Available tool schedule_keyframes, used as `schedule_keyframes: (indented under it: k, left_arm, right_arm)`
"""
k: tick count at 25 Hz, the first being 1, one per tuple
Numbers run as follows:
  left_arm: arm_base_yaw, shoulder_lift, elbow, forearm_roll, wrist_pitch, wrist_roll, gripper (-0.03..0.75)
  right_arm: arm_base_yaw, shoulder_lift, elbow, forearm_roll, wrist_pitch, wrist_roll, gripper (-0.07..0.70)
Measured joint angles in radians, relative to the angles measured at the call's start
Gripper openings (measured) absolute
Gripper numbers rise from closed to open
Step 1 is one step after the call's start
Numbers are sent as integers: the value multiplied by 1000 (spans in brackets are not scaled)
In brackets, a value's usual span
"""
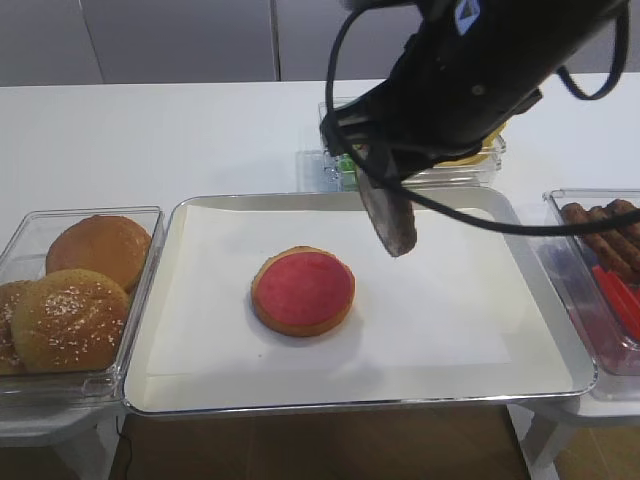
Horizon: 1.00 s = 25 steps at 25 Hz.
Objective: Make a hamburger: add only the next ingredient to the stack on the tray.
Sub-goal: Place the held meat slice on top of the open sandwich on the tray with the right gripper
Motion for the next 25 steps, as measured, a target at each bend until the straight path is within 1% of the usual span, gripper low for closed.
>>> schedule_keyframes:
  k: [3,9,18,25]
  left_arm:
    - [0,0,0,0,0,0,352]
    - [0,0,0,0,0,0,352]
    - [0,0,0,0,0,0,352]
    - [0,0,0,0,0,0,352]
  right_arm:
    - [26,40,0,0,-35,0,112]
    - [32,87,0,11,-88,0,112]
    - [32,126,0,24,-107,-2,112]
    - [32,161,-10,34,-137,-6,112]
